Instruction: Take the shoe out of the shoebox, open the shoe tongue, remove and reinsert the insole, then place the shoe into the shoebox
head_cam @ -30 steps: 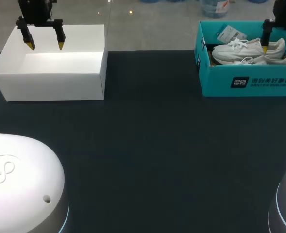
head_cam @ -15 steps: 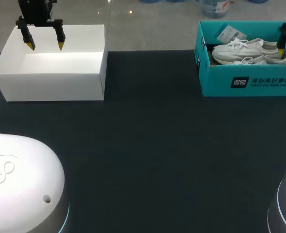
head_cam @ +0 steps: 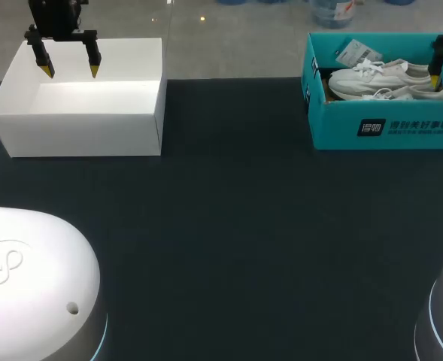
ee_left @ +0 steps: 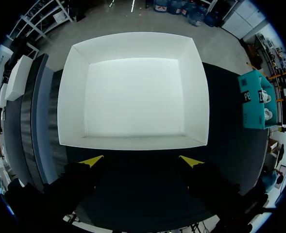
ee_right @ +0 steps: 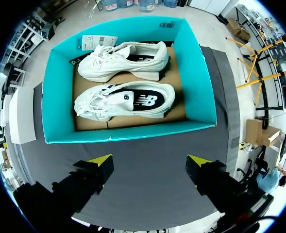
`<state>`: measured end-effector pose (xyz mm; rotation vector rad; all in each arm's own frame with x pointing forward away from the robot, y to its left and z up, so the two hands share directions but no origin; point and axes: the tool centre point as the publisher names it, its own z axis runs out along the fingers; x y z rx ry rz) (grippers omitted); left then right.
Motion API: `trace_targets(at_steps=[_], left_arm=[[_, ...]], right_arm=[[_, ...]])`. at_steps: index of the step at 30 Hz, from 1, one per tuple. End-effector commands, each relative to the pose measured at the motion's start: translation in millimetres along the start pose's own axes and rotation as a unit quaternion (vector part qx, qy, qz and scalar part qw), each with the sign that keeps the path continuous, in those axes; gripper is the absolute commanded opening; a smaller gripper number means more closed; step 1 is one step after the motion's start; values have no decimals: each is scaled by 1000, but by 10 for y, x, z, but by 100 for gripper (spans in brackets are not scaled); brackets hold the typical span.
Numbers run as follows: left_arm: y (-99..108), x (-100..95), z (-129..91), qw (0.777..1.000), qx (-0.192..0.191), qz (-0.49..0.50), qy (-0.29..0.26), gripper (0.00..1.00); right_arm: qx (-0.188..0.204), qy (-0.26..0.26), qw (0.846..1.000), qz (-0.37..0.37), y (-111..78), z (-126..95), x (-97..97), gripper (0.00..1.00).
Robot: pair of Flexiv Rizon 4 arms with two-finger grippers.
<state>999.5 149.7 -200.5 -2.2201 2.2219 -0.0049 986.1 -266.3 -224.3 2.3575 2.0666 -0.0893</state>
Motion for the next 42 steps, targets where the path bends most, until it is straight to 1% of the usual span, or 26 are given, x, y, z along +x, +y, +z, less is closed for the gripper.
trace_targets(at_steps=[1, 30, 33, 37, 42], left_arm=[[-4, -1, -4, 1000, -1, 0, 0, 100], [-4, -1, -4, 1000, -1, 0, 0, 100], [-4, -1, -4, 1000, -1, 0, 0, 100], [-4, -1, -4, 1000, -1, 0, 0, 100], [-4, -1, -4, 1000, -1, 0, 0, 100]], right_arm=[[0, 0, 1000, 0, 4, 1, 1, 100], [0, 0, 1000, 0, 4, 1, 1, 100], [-7, -1, 1000, -7, 137, 26, -10, 100], [-17, -2, 1000, -8, 301, 73, -76, 100], [-18, 1, 1000, -10, 430, 169, -130, 100]])
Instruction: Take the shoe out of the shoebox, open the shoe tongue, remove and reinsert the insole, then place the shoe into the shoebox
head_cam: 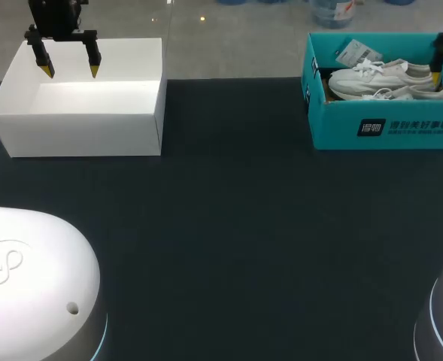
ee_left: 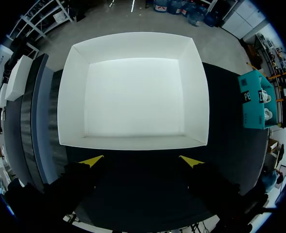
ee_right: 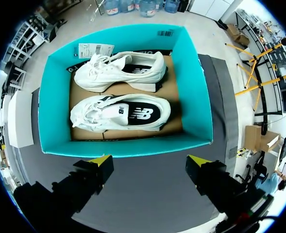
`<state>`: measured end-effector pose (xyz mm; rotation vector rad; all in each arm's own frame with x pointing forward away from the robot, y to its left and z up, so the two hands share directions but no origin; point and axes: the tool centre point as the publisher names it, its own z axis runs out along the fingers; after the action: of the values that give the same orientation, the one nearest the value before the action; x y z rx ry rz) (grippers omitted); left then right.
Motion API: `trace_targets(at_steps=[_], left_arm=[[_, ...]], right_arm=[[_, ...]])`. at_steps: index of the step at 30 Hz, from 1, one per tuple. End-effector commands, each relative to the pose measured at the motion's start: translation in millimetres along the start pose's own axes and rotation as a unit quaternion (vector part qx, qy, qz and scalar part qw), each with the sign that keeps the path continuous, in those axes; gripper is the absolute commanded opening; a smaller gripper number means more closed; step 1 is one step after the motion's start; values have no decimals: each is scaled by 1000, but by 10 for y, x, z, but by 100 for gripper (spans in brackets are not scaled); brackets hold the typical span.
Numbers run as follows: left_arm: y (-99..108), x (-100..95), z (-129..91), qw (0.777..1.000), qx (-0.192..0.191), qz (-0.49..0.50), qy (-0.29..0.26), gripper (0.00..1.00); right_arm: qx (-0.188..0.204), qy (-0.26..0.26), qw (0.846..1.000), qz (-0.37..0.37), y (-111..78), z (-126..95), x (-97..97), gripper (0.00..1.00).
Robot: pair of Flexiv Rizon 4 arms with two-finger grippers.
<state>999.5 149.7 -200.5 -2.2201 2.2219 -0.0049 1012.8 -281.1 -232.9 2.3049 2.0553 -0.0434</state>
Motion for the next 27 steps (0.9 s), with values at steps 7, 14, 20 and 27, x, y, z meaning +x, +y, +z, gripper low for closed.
trace_targets(at_steps=[7, 14, 20, 27], left_arm=[[-5, -1, -4, 1000, -1, 0, 0, 100], [-5, -1, -4, 1000, -1, 0, 0, 100], [-5, -1, -4, 1000, -1, 0, 0, 100], [-5, -1, -4, 1000, -1, 0, 0, 100]], right_arm=[[4, 7, 1000, -9, 255, 221, -51, 100], [5, 6, 1000, -18, 284, 402, -75, 100], [-5, 13, 1000, -24, 308, 551, -137, 100], [-7, 12, 1000, -27, 378, 648, -221, 100]])
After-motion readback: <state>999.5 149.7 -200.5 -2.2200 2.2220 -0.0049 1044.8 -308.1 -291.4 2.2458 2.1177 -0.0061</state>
